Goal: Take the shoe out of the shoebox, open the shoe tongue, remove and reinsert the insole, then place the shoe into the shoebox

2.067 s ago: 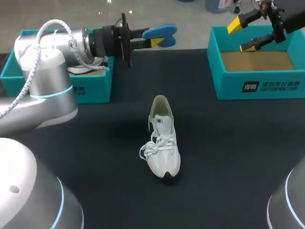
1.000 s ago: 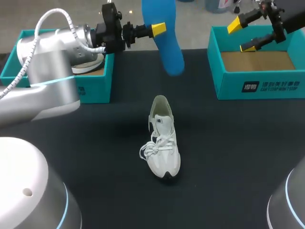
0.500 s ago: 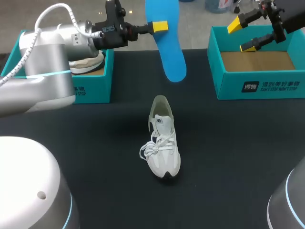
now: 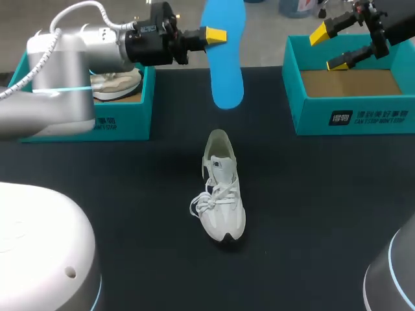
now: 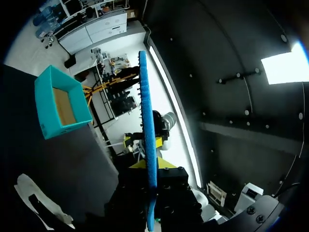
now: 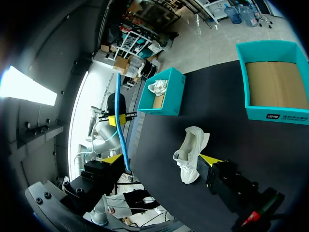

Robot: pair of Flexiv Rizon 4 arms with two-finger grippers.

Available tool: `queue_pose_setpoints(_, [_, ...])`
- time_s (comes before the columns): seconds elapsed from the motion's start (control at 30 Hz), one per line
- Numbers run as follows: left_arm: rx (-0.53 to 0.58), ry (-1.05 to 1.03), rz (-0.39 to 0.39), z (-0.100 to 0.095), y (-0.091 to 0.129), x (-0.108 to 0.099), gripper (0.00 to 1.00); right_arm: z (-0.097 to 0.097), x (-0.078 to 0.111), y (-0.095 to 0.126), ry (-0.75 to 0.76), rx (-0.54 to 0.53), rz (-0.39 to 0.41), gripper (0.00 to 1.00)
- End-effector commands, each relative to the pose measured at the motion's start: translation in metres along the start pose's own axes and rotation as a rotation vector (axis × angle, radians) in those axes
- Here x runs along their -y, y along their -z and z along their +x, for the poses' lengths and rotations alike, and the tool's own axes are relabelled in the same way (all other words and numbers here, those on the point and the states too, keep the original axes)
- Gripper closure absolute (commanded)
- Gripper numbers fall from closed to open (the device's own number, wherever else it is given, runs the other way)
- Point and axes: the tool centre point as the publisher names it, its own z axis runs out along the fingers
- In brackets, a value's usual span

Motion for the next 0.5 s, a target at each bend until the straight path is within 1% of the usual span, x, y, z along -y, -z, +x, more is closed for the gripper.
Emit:
queue_pose_setpoints(0.03, [-0.003,0.036,-0.062,-0.010,-0.007,0.003,1.00,0.000,-0.001,-0.001,-0.001,0.002,0.001,0.00])
queue_pose_setpoints(0.07, [0.033,0.034,-0.082,-0.013,-0.009,0.002,1.00,0.004,-0.002,0.002,0.017,0.030,0.004,0.00])
queue_pose_setpoints(0.1, [0.032,0.034,-0.080,-0.015,-0.010,0.001,1.00,0.009,-0.004,0.004,0.034,0.062,0.006,0.00])
queue_pose_setpoints(0.13, [0.008,0.052,-0.074,-0.017,-0.010,0.002,1.00,0.013,-0.005,0.005,0.048,0.095,0.005,0.00])
queue_pose_setpoints(0.17, [0.017,0.056,-0.072,-0.019,-0.010,0.002,1.00,0.018,-0.006,0.006,0.056,0.119,0.000,0.00])
queue_pose_setpoints(0.3, [0.012,0.071,-0.044,-0.027,-0.011,0.002,1.00,0.038,-0.007,0.007,0.094,0.214,-0.028,0.00])
queue_pose_setpoints(0.33, [0.011,0.089,-0.025,-0.028,-0.011,0.002,1.00,0.042,-0.007,0.007,0.100,0.241,-0.035,0.00])
queue_pose_setpoints(0.5, [0.023,0.135,0.011,-0.031,-0.014,0.002,1.00,0.061,-0.008,0.002,0.149,0.412,-0.034,0.00])
